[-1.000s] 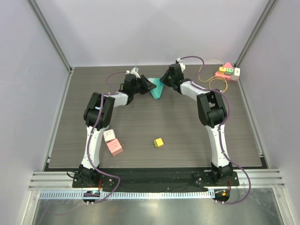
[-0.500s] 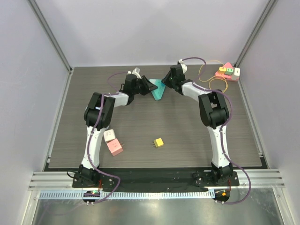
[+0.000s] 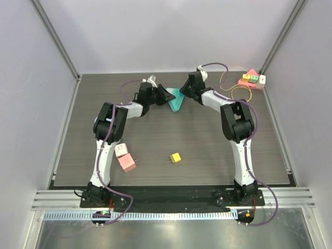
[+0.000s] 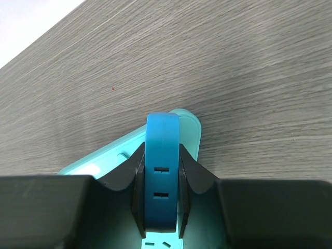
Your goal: Pull the plug off the socket
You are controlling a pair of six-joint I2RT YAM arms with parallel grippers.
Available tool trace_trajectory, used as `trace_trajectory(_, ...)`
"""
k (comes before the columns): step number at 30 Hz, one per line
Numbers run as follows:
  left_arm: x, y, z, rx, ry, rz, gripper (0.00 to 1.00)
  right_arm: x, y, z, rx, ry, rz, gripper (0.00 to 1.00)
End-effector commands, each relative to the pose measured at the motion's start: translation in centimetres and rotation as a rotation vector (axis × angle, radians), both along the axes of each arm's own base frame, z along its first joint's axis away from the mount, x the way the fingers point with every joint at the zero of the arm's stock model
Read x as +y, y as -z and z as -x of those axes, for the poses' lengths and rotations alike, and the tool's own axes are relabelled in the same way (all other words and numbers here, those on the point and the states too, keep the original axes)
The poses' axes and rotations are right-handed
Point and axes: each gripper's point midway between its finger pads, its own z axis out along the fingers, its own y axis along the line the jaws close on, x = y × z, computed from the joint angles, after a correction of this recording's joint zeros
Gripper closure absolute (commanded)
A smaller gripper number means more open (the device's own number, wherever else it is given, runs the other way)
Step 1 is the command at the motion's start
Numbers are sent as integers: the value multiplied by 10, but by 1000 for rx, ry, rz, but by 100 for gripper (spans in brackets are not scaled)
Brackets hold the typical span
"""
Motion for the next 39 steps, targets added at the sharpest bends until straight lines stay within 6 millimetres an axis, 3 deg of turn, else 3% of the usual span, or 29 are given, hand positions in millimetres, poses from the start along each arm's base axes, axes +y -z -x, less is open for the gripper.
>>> trace_trajectory(1,63,64,-12,144,-211,-184,100,-14,-135,-11,-264,31,-15,99)
trace_trajectory(11,64,64,-12,145,-213,-183,100,-18,-148,-6,-283,34,-12,99)
trace_trajectory(19,66,66,-11,152,-226,-187,100,-18,-145,-7,-270,11,-99,99)
trace_trajectory(25,70,64,-11,152,-244,-185,100,-29,-137,-10,-259,24,-161,99)
trace_trajectory(33,74,67,-11,160,-259,-185,100,-19,-128,-6,-234,-25,-260,99)
trace_trajectory(39,74,65,-11,157,-260,-181,100,-33,-126,-8,-236,-8,-306,99)
